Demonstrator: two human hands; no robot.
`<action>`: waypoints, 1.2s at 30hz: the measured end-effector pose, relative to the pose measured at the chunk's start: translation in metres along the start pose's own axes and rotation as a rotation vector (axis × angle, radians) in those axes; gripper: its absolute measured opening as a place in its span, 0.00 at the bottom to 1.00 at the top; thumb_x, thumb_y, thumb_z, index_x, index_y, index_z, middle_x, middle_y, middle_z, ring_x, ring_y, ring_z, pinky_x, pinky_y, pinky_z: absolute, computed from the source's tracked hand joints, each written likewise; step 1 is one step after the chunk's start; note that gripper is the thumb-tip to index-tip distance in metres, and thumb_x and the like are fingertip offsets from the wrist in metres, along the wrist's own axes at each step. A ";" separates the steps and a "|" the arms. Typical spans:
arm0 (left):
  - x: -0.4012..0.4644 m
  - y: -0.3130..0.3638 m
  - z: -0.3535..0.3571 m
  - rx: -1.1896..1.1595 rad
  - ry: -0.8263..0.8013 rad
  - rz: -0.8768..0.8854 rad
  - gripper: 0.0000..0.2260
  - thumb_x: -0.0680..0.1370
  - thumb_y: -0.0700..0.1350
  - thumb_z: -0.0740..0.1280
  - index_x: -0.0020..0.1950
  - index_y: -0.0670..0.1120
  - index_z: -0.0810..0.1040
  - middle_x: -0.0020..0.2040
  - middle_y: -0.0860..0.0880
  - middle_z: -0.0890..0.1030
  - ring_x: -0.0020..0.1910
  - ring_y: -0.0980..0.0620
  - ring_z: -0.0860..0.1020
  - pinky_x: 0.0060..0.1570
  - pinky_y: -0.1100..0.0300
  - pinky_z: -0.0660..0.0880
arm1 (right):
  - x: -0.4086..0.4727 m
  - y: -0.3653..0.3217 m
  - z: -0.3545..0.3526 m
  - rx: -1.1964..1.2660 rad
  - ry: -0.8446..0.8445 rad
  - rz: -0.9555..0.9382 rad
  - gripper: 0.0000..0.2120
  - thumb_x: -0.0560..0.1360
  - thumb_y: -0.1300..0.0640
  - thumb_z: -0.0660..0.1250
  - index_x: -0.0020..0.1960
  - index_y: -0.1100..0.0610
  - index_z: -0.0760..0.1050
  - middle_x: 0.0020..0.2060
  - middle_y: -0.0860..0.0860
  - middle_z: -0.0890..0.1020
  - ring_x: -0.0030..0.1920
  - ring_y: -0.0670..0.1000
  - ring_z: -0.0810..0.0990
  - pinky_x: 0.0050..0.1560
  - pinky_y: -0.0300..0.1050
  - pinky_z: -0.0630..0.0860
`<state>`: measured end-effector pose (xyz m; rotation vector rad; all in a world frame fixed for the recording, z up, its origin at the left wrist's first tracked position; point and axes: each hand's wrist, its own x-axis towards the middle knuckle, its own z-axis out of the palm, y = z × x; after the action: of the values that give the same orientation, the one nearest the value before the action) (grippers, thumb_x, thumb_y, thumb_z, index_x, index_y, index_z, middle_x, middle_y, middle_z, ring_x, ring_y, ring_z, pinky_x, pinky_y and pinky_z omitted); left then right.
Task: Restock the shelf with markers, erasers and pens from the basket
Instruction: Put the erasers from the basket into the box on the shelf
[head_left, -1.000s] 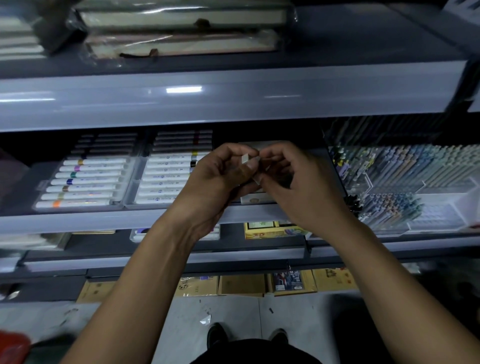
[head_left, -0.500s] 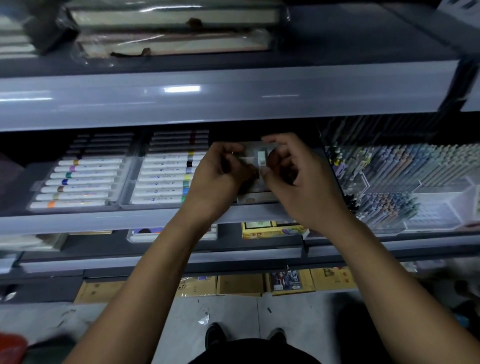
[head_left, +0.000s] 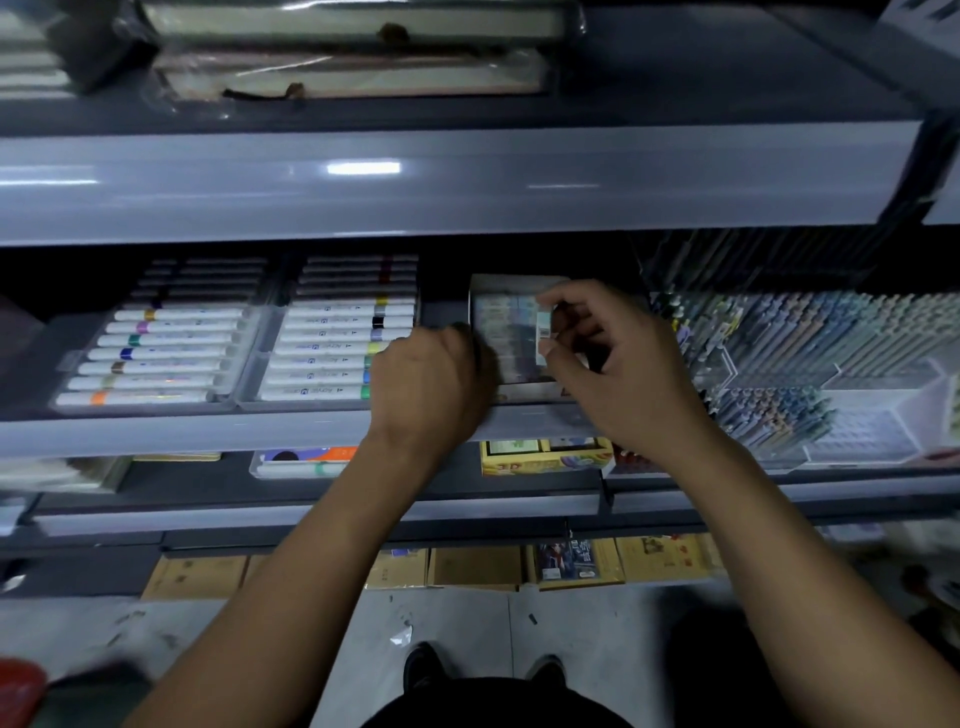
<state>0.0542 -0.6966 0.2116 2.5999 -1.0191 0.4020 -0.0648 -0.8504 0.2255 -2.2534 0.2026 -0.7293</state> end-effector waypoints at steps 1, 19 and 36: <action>-0.002 0.000 0.001 0.003 0.023 0.005 0.14 0.80 0.46 0.68 0.36 0.44 0.76 0.30 0.39 0.78 0.27 0.37 0.78 0.31 0.57 0.61 | -0.001 0.002 -0.001 -0.012 -0.002 -0.014 0.15 0.78 0.59 0.72 0.63 0.50 0.78 0.48 0.46 0.79 0.47 0.46 0.80 0.48 0.42 0.78; -0.017 -0.003 0.016 -0.063 0.221 0.032 0.14 0.85 0.47 0.62 0.40 0.46 0.74 0.33 0.45 0.78 0.26 0.42 0.74 0.29 0.58 0.58 | -0.003 0.013 -0.019 -0.407 -0.293 -0.296 0.12 0.77 0.57 0.71 0.60 0.51 0.83 0.48 0.47 0.79 0.50 0.49 0.73 0.45 0.48 0.74; -0.018 -0.002 0.017 -0.058 0.229 0.012 0.15 0.86 0.48 0.62 0.41 0.46 0.76 0.34 0.45 0.78 0.27 0.41 0.75 0.28 0.57 0.59 | -0.025 0.010 -0.006 -0.596 -0.200 -0.331 0.08 0.78 0.61 0.71 0.57 0.60 0.84 0.48 0.52 0.80 0.52 0.57 0.75 0.47 0.53 0.75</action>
<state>0.0453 -0.6911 0.1890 2.4295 -0.9529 0.6463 -0.0880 -0.8526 0.2107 -2.9580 -0.0672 -0.6620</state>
